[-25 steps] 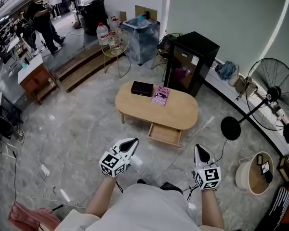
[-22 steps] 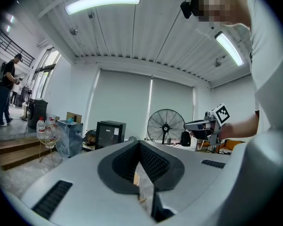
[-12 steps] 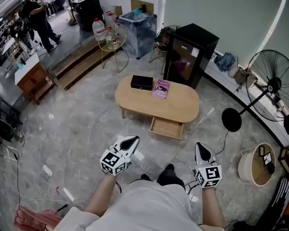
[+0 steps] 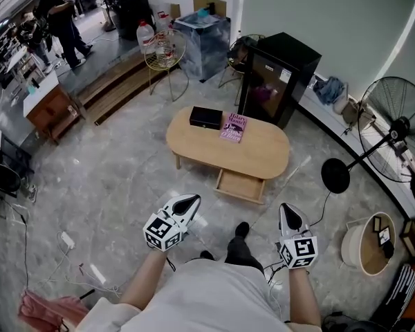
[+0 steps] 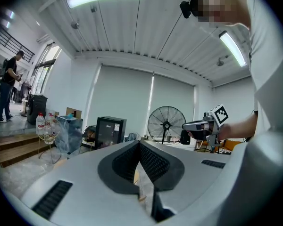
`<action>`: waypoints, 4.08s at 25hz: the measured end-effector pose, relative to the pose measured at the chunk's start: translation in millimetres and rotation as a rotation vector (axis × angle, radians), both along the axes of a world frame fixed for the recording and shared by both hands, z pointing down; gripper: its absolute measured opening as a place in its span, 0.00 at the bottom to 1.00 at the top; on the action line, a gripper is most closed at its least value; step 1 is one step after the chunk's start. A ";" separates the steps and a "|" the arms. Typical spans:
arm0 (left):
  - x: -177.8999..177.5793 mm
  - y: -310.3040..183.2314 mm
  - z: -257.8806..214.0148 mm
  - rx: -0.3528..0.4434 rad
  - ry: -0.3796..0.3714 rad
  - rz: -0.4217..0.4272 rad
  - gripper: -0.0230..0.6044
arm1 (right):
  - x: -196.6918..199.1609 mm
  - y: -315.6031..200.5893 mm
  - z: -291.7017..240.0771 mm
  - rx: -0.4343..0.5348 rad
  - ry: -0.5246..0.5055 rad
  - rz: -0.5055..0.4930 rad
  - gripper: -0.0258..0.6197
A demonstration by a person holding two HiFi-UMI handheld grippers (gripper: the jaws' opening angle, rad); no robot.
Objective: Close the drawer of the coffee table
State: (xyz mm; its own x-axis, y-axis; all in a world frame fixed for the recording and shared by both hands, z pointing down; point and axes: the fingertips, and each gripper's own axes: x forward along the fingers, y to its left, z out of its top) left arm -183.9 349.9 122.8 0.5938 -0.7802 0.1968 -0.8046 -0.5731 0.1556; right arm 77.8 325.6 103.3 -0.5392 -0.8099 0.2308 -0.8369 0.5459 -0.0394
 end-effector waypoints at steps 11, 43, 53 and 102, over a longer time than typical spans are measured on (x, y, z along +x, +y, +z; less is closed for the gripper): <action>25.7 -85.4 8.8 -0.022 -0.016 -0.029 0.05 | 15.8 -97.6 16.7 -0.032 -0.012 -0.055 0.06; 103.8 -247.4 97.7 -0.194 -0.031 0.002 0.05 | 64.8 -246.6 128.5 -0.220 -0.042 -0.132 0.05; 92.2 -288.3 172.9 -0.253 -0.054 0.116 0.05 | 35.5 -272.6 192.1 -0.287 0.012 -0.062 0.05; 28.5 -229.3 723.7 -0.690 -0.414 0.119 0.42 | 61.6 -188.5 742.3 -0.803 0.263 0.013 0.45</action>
